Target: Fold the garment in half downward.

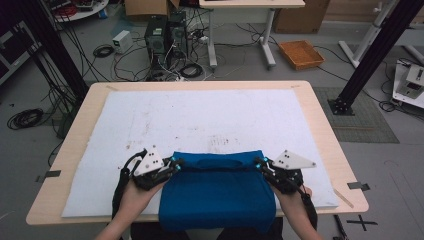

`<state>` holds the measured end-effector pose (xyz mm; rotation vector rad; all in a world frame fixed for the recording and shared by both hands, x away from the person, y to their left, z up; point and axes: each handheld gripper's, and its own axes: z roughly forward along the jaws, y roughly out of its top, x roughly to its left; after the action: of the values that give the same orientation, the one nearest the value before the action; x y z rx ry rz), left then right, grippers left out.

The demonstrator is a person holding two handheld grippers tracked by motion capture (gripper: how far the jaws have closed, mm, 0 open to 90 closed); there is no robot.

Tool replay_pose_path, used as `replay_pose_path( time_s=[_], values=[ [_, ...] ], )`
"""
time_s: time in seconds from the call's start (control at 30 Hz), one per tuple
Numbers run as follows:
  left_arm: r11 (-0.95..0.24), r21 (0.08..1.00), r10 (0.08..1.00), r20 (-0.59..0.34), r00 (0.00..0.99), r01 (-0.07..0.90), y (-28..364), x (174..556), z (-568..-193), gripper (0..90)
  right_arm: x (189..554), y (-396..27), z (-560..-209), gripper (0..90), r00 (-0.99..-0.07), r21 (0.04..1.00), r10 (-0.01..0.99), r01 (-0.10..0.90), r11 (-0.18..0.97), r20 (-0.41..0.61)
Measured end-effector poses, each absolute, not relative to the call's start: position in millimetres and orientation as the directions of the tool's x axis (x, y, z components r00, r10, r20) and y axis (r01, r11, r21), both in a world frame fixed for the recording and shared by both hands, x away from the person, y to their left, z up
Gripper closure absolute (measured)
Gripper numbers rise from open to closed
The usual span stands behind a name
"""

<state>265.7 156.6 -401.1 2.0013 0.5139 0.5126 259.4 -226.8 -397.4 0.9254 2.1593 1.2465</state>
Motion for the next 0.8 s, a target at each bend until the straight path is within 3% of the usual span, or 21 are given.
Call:
replay_pose_path(
  time_s=[0.3,0.5,0.7,0.8],
  values=[
    [-0.565,0.820,0.456,0.214,0.864,0.094,149.8,230.5,-425.1,87.6,222.6,-228.8,-422.6,88.5,-0.690,0.841,0.719,0.337,0.423,-0.085],
    [-0.594,0.798,0.417,0.198,0.887,0.102,149.6,219.9,-436.1,86.4,210.7,-229.4,-434.1,87.2,-0.709,0.811,0.700,0.359,0.462,-0.085],
    [-0.603,0.790,0.398,0.174,0.901,0.114,154.0,212.6,-443.6,76.2,206.9,-236.9,-433.1,80.9,-0.708,0.818,0.702,0.360,0.449,-0.074],
    [-0.565,0.815,0.442,0.165,0.882,0.131,157.3,218.1,-437.0,70.9,209.1,-241.8,-428.8,74.5,-0.694,0.828,0.717,0.363,0.427,-0.065]
  ],
)
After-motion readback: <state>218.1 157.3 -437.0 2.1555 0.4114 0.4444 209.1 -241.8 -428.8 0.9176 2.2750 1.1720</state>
